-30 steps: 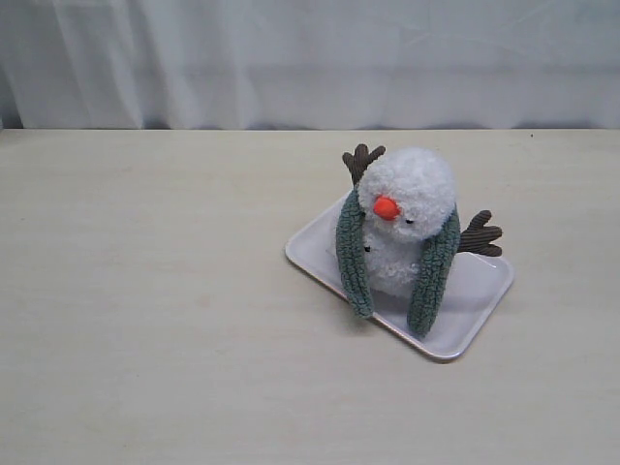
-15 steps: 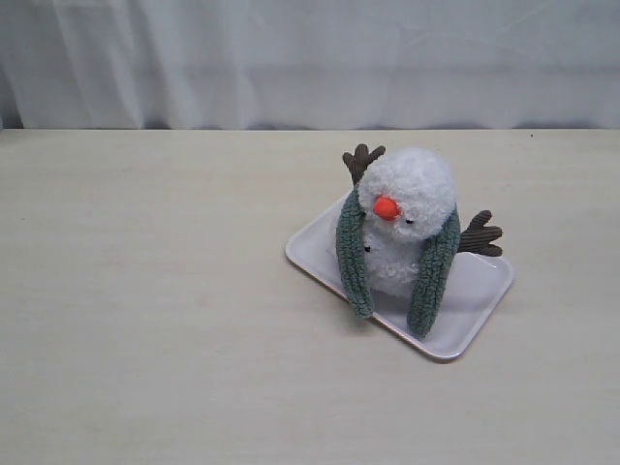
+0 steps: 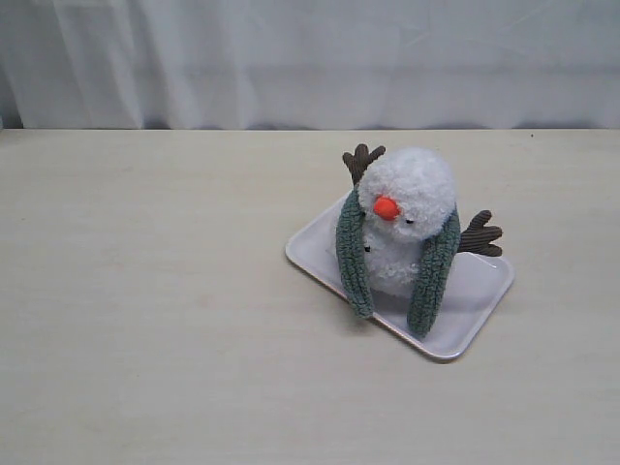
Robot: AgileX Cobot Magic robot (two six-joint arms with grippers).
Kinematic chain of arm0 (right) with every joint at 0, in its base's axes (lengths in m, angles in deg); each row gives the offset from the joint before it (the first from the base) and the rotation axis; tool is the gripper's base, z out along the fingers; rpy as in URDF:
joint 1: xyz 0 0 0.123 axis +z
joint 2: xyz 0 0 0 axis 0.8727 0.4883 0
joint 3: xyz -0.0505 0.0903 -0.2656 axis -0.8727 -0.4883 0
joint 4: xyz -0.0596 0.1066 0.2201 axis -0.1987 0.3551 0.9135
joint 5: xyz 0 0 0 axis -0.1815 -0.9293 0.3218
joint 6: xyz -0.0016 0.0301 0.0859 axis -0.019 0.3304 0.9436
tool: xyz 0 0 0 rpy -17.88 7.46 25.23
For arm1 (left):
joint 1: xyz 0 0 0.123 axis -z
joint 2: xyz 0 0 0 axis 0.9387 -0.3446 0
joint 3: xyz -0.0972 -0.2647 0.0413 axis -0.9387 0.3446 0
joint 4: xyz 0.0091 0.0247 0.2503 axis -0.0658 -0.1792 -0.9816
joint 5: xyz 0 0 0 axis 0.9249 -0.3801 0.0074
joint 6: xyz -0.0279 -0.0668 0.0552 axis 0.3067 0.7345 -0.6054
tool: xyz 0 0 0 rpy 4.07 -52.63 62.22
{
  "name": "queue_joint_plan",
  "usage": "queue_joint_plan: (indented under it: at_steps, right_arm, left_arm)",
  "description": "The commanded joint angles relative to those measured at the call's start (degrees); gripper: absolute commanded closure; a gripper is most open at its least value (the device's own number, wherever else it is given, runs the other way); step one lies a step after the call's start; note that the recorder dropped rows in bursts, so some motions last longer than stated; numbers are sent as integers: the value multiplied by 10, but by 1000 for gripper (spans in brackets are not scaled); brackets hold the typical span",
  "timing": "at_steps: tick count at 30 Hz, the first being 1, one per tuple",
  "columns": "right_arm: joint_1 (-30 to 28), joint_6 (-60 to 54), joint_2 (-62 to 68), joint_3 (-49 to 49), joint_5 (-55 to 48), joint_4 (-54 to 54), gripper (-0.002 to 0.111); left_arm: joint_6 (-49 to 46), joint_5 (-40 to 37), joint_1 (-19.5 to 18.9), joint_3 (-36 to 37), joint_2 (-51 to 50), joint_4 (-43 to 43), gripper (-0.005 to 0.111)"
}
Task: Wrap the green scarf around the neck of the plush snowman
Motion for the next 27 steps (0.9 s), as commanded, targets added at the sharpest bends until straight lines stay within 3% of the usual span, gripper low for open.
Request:
queue_joint_plan:
  at_steps: [1, 15, 19, 27]
  right_arm:
    - [-3, 2, -3, -2, -9, 7, 64]
    - [-2, 2, -3, -2, -11, 7, 64]
    - [-2, 2, -3, -2, -74, 7, 64]
    - [-2, 2, -3, -2, -74, 23, 64]
  left_arm:
    - [-2, 7, 4, 1, 2, 2, 107]
    - [-2, 7, 4, 1, 2, 2, 107]
    - [-2, 7, 4, 1, 2, 2, 107]
    - [-2, 7, 4, 1, 2, 2, 107]
